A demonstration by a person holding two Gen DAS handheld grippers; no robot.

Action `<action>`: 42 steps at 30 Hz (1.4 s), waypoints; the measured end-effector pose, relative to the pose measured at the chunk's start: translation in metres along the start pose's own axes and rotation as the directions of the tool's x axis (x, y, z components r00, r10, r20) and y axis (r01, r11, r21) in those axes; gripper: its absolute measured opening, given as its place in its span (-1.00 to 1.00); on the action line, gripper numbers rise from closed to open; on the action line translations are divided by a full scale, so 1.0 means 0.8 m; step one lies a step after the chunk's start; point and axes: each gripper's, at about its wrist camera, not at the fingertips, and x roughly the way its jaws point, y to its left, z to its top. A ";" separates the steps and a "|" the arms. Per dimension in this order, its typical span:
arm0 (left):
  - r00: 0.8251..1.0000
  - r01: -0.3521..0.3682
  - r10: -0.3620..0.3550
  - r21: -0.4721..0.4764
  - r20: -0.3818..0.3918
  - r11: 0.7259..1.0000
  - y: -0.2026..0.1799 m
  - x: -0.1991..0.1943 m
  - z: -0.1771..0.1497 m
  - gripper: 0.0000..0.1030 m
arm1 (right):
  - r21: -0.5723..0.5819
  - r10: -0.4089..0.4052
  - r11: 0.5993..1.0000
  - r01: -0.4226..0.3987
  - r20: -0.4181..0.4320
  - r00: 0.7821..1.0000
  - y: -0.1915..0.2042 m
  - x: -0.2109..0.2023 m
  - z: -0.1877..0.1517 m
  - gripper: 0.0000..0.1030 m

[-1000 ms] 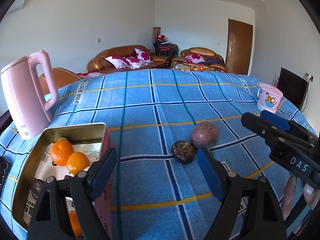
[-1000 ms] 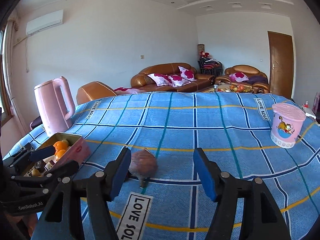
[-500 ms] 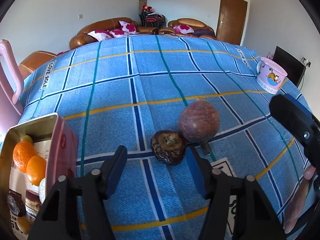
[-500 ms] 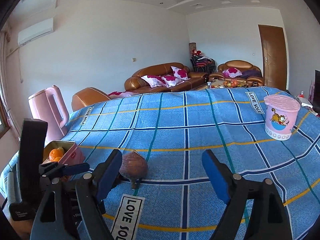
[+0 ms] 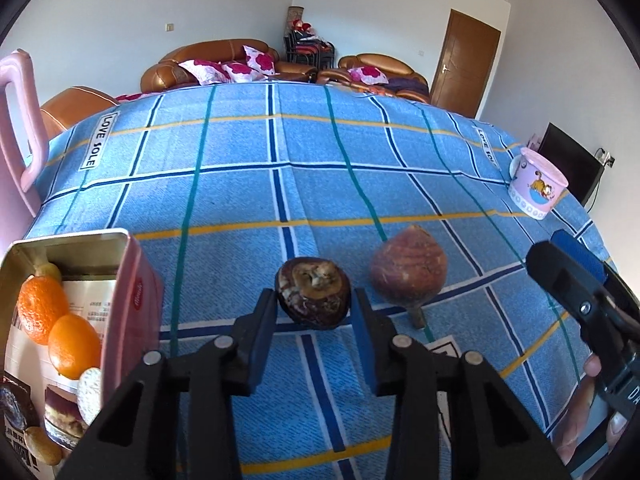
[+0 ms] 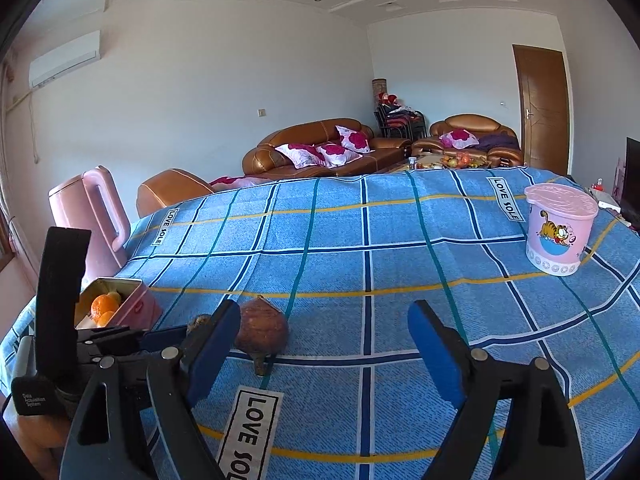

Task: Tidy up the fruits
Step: 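Move both open grippers to the remaining fruits on the cloth, then grasp the dark brown mangosteen with the left gripper while the right grasps the reddish passion fruit, then lift and carry the mangosteen with the left gripper over the tin while the right carries the passion fruit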

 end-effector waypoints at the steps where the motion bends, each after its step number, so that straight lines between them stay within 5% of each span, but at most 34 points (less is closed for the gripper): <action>1: 1.000 -0.003 0.003 -0.001 0.004 1.000 0.002 -0.001 0.001 -0.24 | -0.007 0.011 1.000 -0.011 -0.012 1.000 0.002 0.003 0.000 0.69; 18: 0.997 -0.015 0.023 -0.108 0.072 0.994 0.034 -0.011 0.006 -0.24 | -0.048 0.056 0.997 -0.065 -0.168 0.984 0.043 0.079 0.013 0.68; 20: 0.997 -0.018 0.026 -0.108 0.073 0.994 0.034 -0.011 0.005 -0.24 | -0.061 0.062 0.995 -0.076 -0.193 0.979 0.047 0.084 0.011 0.62; 22: 0.996 -0.027 0.035 -0.106 0.076 0.994 0.033 -0.012 0.005 -0.24 | -0.050 0.077 0.995 -0.091 -0.226 0.971 0.046 0.094 0.010 0.29; 25: 0.996 -0.038 0.046 -0.103 0.082 0.994 0.033 -0.013 0.005 -0.24 | -0.020 0.133 0.989 -0.144 -0.271 0.953 0.045 0.106 0.008 0.23; 30: 0.995 -0.039 0.048 -0.106 0.085 0.994 0.034 -0.014 0.005 -0.25 | -0.015 0.178 0.982 -0.191 -0.290 0.940 0.051 0.109 0.005 0.03; 36: 0.993 -0.047 0.057 -0.098 0.105 0.994 0.031 -0.019 0.004 -0.24 | -0.003 0.194 0.979 -0.203 -0.285 0.939 0.049 0.104 0.004 0.02; 42: 0.989 -0.049 0.062 -0.095 0.133 0.994 0.031 -0.025 0.004 -0.25 | -0.059 0.169 0.981 -0.186 -0.217 0.961 0.058 0.083 0.006 0.01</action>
